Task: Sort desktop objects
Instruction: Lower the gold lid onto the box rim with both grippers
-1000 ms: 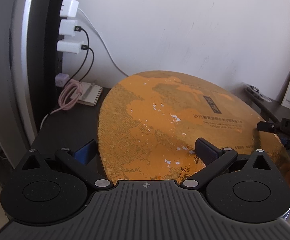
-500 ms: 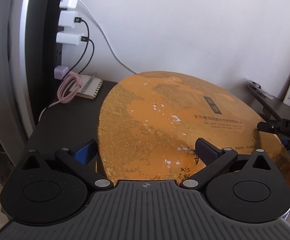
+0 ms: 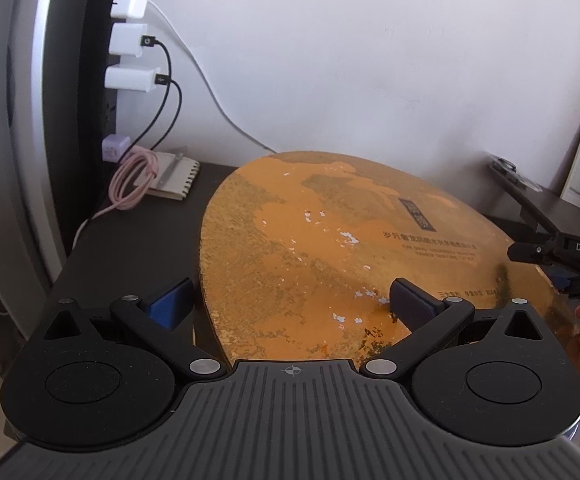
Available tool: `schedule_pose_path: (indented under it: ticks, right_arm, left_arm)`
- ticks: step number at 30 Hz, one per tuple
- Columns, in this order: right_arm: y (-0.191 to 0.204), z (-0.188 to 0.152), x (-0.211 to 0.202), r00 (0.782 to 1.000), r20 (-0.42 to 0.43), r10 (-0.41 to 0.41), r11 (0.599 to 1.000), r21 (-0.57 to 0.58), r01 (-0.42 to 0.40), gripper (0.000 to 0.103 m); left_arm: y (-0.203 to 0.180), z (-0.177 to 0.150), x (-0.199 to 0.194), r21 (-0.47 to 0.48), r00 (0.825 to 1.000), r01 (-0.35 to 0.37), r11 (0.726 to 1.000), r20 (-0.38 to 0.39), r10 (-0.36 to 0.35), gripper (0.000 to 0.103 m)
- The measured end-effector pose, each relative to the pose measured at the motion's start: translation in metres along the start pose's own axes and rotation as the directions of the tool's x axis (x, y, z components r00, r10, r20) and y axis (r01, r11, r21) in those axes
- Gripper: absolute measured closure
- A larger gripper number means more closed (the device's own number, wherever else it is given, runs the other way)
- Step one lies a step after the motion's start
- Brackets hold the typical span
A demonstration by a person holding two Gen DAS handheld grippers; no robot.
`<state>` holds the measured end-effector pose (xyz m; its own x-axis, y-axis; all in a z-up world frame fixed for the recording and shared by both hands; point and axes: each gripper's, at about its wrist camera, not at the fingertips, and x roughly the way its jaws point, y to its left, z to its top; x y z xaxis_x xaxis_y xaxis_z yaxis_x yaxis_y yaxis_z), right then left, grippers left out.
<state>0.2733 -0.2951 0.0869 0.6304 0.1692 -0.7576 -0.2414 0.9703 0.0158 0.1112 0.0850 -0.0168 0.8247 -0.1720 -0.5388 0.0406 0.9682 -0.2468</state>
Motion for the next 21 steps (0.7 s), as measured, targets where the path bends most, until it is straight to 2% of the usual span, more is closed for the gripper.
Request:
schedule_pose_path:
  ticks: [5,8,10,13,18,21]
  right_arm:
    - [0.012,-0.002,-0.033,0.999,0.046,0.018,1.000,-0.024,-0.017,0.005]
    - [0.027,-0.010,-0.065,0.997,0.065,0.035,0.997,-0.069,-0.031,0.004]
    - [0.042,-0.020,-0.087,0.997,0.073,0.038,0.992,-0.124,-0.029,0.003]
    - [0.061,-0.039,-0.115,0.996,0.073,0.055,0.978,-0.204,-0.039,0.002]
    - [0.084,-0.073,-0.143,0.995,0.070,0.069,0.954,-0.297,-0.045,0.002]
    - [0.090,-0.083,-0.151,0.995,0.069,0.078,0.952,-0.303,-0.054,0.003]
  left_arm:
    - [-0.003,0.007,-0.023,0.011,0.999,-0.038,0.999,0.015,0.037,0.001]
    - [-0.020,0.008,-0.047,0.061,0.994,-0.108,0.992,0.008,0.108,0.001]
    - [-0.039,0.003,-0.061,0.137,0.982,-0.188,0.973,0.008,0.188,0.000]
    - [-0.065,-0.008,-0.077,0.232,0.946,-0.318,0.919,0.007,0.325,0.000]
    - [-0.073,-0.026,-0.098,0.260,0.949,-0.296,0.919,-0.027,0.313,0.000]
    - [-0.070,-0.030,-0.104,0.241,0.943,-0.310,0.919,-0.044,0.330,0.000]
